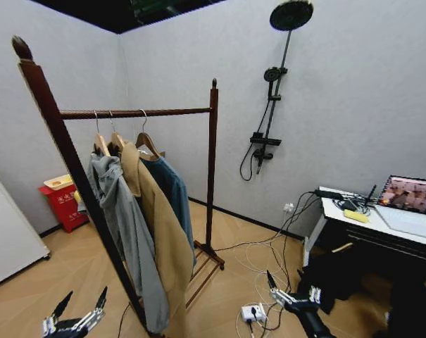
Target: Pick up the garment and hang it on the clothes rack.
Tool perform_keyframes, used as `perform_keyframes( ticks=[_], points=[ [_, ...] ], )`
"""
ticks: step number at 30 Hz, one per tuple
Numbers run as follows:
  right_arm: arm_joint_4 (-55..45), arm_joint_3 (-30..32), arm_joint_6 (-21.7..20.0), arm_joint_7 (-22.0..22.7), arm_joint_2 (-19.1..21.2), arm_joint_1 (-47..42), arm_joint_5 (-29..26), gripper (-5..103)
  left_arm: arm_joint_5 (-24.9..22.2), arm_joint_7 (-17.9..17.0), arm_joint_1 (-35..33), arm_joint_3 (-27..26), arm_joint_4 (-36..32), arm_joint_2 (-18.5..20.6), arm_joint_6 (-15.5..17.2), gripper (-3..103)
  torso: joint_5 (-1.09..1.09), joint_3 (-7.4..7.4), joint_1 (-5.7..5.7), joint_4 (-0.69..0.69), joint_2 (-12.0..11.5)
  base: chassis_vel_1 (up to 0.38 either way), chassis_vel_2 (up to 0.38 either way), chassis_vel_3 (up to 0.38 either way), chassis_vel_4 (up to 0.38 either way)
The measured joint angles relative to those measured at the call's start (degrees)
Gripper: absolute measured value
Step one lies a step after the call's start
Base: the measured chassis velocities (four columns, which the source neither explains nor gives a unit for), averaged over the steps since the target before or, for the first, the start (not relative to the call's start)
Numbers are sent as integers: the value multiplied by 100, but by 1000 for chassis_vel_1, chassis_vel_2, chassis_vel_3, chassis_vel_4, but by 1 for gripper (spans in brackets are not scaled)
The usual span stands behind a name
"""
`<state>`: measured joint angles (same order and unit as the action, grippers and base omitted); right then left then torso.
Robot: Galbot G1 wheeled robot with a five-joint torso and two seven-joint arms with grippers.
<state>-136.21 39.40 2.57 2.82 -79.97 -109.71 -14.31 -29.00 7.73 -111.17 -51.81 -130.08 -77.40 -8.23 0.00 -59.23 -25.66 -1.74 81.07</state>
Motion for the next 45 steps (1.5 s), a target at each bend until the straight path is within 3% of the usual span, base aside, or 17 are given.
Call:
perform_keyframes(
  ticks=[22,41,45],
  points=[
    [2,0,-4,6,1,1,-6,100,0,0,0,0,0,0,0,100,0,-1,-1,1,-1,-38,-61,-69,-39],
    [3,1,-5,7,2,0,-6,100,0,-2,0,0,0,0,0,100,-1,3,6,3,4,195,-182,-200,203],
    [3,2,-4,7,2,0,-6,100,0,0,0,0,0,0,0,100,0,1,5,-2,2,-10,-35,-103,86]
  ],
)
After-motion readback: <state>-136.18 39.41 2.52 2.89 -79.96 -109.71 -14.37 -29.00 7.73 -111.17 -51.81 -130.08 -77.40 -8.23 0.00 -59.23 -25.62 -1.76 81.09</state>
